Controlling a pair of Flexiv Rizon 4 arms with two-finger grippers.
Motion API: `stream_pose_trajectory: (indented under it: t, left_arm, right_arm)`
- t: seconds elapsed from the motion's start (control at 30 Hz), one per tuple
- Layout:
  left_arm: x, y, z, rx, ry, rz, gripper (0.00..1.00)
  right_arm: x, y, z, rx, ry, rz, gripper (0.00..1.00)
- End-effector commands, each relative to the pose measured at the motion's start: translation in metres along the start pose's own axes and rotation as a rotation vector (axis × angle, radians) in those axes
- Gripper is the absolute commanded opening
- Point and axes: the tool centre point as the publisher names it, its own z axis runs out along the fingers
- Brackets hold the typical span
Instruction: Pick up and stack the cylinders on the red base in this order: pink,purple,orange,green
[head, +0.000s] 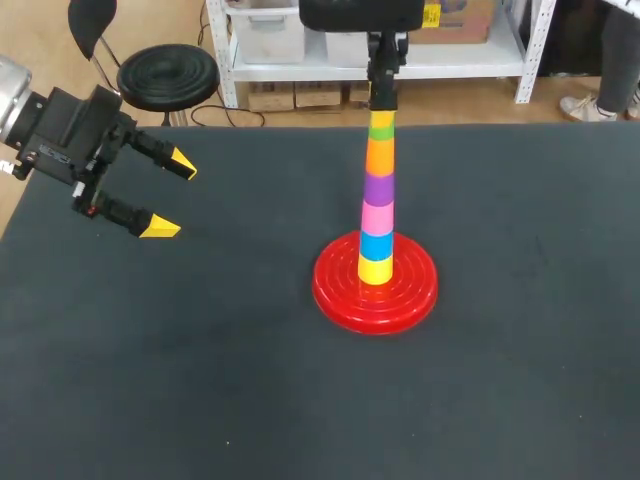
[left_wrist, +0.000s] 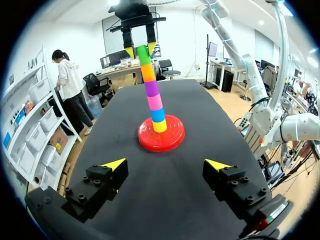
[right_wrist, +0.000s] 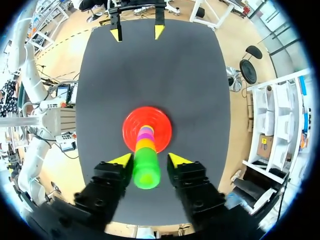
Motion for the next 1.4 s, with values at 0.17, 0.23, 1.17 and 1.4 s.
stream_pose_trajectory:
  t: [0.17,0.23,1.17,1.4]
  left_arm:
    - [0.001,-0.001,0.000,-0.004,-0.002,0.003,1.00]
    - [0.001,-0.001,0.000,-0.004,-0.002,0.003,1.00]
    - [0.001,-0.001,0.000,-0.004,-0.002,0.003,1.00]
    - [0.001,-0.001,0.000,-0.004,-0.002,0.003,1.00]
  right_arm:
    - [0.006,0.011,-0.001,0.048,-0.024,0.009,1.00]
    - [0.008,0.011,-0.003,0.054,-0.031,0.016,1.00]
    - [0.073,0.026,0.032,0.130,-0.166,0.219,1.00]
    - [0.073,0.026,0.032,0.130,-0.166,0.219,1.00]
